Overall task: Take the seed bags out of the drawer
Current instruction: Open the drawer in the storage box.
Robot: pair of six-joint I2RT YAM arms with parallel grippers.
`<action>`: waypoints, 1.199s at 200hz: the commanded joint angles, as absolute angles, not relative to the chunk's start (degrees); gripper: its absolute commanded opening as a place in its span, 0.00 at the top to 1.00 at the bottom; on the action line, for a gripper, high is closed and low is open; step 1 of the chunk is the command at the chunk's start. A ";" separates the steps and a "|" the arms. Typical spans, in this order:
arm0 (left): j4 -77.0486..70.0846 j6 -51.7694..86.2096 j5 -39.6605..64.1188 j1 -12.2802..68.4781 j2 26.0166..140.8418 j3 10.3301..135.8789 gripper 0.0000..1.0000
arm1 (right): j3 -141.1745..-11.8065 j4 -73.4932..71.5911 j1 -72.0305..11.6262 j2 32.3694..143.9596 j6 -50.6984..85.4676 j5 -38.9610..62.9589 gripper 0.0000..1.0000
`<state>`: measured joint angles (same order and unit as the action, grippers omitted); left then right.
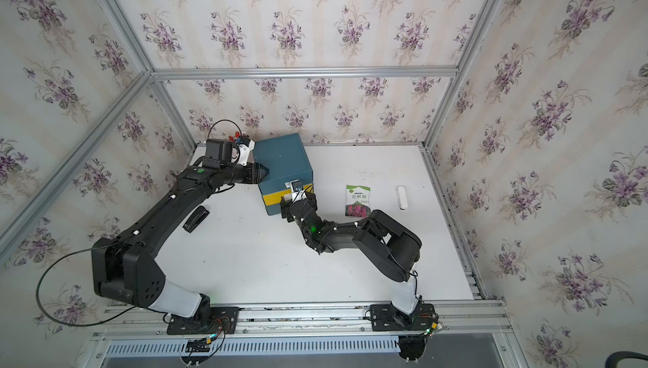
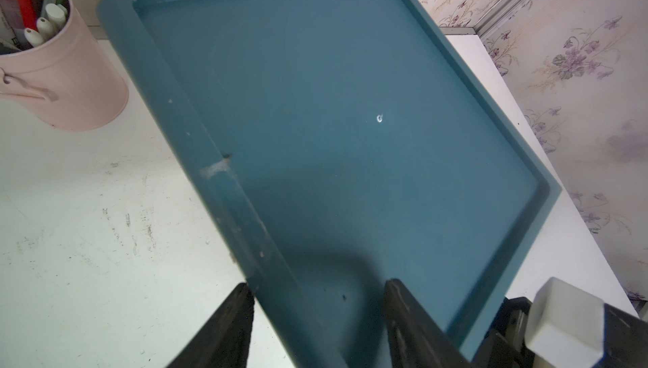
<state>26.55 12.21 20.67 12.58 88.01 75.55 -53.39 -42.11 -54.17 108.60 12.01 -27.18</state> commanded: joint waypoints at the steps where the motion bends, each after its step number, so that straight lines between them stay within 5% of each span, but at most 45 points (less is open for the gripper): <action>1: 39.38 9.40 19.56 12.51 89.19 74.79 0.38 | -54.16 -44.52 -54.05 108.94 11.52 -27.43 0.17; 129: 39.86 9.10 20.22 12.18 89.41 75.15 0.38 | -56.60 -40.81 -54.05 110.17 12.52 -25.40 0.61; 240: 39.96 9.22 20.17 12.22 90.12 76.07 0.38 | -52.07 -38.12 -54.75 105.82 12.92 -25.44 0.77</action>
<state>27.53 12.01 22.28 12.08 88.97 76.71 -53.32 -39.38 -54.39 107.24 11.99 -24.45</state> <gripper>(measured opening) 0.621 0.398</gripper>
